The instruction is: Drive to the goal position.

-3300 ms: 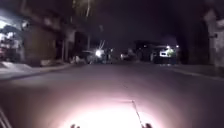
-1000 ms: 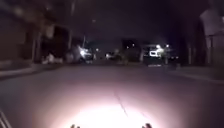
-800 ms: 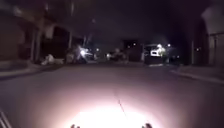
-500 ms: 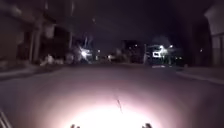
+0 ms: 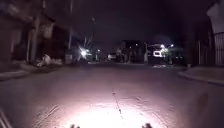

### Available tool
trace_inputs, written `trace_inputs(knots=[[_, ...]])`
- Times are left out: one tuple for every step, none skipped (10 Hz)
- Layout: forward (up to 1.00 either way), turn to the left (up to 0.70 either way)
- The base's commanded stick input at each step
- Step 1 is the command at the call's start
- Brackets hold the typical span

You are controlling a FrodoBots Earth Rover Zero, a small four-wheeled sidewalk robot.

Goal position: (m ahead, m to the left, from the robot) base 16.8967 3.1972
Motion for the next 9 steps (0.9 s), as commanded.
trace_inputs(knots=[[0.00, 0.00], [0.00, 0.00], [0.00, 0.00], [0.92, 0.00], [1.00, 0.00], [1.00, 0.00], [1.00, 0.00], [1.00, 0.00], [1.00, 0.00]])
